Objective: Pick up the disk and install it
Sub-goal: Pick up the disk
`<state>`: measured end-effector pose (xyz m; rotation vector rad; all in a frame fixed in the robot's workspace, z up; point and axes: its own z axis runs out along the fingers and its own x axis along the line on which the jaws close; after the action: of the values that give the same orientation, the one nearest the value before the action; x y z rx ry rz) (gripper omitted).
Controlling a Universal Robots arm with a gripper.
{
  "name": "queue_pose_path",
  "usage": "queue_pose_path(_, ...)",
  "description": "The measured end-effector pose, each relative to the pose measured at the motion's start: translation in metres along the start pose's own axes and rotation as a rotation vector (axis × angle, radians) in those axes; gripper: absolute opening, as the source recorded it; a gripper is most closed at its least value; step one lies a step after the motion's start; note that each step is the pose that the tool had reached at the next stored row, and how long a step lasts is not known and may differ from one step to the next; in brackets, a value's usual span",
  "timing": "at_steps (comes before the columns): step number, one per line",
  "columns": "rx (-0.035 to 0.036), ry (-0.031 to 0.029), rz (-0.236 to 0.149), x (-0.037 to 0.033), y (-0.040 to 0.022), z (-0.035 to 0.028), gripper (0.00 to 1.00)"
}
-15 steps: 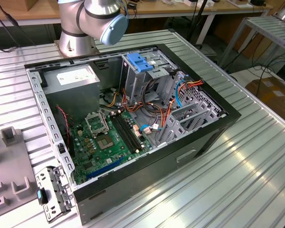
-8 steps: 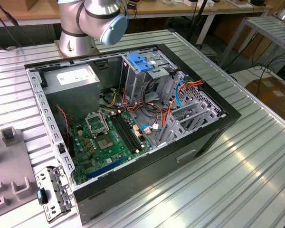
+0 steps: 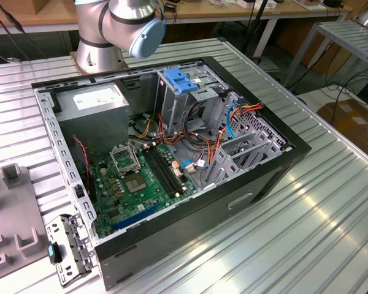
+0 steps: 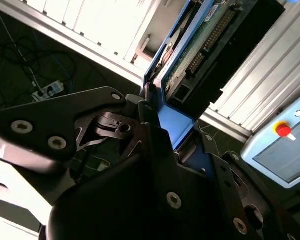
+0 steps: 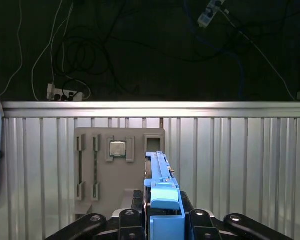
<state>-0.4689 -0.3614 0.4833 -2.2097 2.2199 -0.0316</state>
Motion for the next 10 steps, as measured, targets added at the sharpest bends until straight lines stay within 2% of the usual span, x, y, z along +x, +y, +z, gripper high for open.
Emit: queue_pose_path(10,0.0000,0.0000,0.000,0.0001,-0.0002,-0.0089,0.37)
